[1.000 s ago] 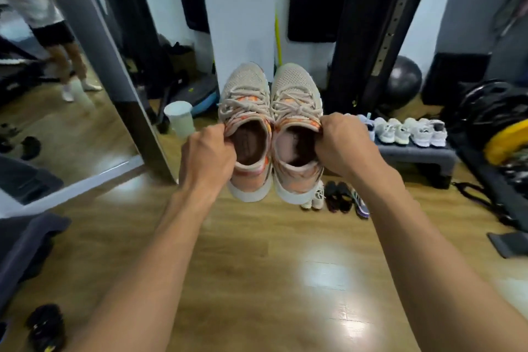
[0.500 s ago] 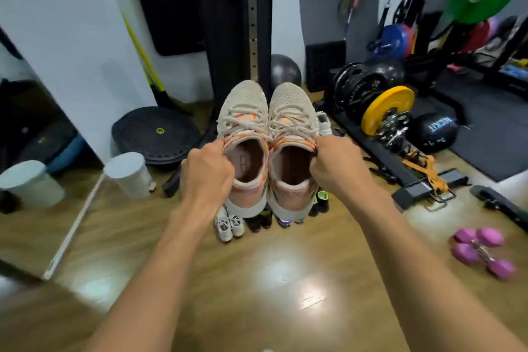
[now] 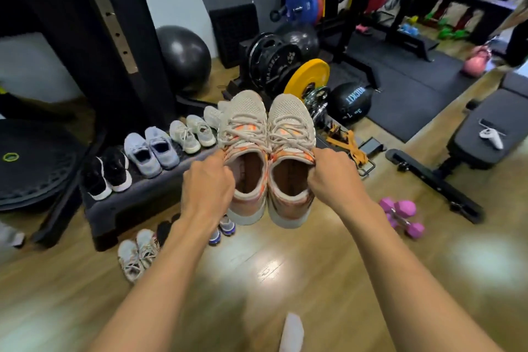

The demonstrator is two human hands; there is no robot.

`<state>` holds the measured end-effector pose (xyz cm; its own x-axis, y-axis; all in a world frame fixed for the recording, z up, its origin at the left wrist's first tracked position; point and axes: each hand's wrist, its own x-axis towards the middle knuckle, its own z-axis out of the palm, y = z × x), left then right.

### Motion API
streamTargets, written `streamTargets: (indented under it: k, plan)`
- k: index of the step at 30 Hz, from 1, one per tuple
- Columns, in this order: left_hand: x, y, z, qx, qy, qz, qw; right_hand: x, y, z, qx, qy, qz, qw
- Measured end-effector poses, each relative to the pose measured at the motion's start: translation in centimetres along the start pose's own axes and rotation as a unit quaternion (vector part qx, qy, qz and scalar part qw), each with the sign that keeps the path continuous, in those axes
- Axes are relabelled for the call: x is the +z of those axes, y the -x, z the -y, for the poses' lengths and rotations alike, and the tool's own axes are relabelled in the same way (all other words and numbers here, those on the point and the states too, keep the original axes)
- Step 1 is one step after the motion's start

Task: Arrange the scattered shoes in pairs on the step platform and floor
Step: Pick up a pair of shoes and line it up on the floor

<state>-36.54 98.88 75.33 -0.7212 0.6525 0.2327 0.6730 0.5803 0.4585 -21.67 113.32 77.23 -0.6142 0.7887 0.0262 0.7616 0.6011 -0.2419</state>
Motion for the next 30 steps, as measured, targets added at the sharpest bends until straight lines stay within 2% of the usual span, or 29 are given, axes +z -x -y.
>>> streamTargets:
  k: [8, 12, 19, 22, 30]
  plan:
    - [13.4, -8.8, -6.6, -0.071, 0.024, 0.055, 0.996, 4.4, -13.8, -10.6, 0.003, 0.006, 0.003, 1.0]
    - [20.7, -13.5, -7.0, -0.092, 0.036, 0.095, 0.991, 8.4, -20.4, -13.9, 0.017, 0.01, 0.045, 0.999]
    - [34.6, -21.3, -5.4, -0.124, 0.014, 0.148, 0.981, 17.1, -31.4, -18.7, 0.039, 0.009, 0.099, 0.994]
    - [40.5, -23.7, -3.9, -0.153, 0.067, 0.174, 0.971, 21.7, -35.3, -20.8, 0.043, -0.014, 0.123, 0.991]
    - [58.2, -26.9, 3.1, -0.237, 0.077, 0.199, 0.948, 39.9, -44.9, -25.6, 0.034, -0.034, 0.205, 0.978]
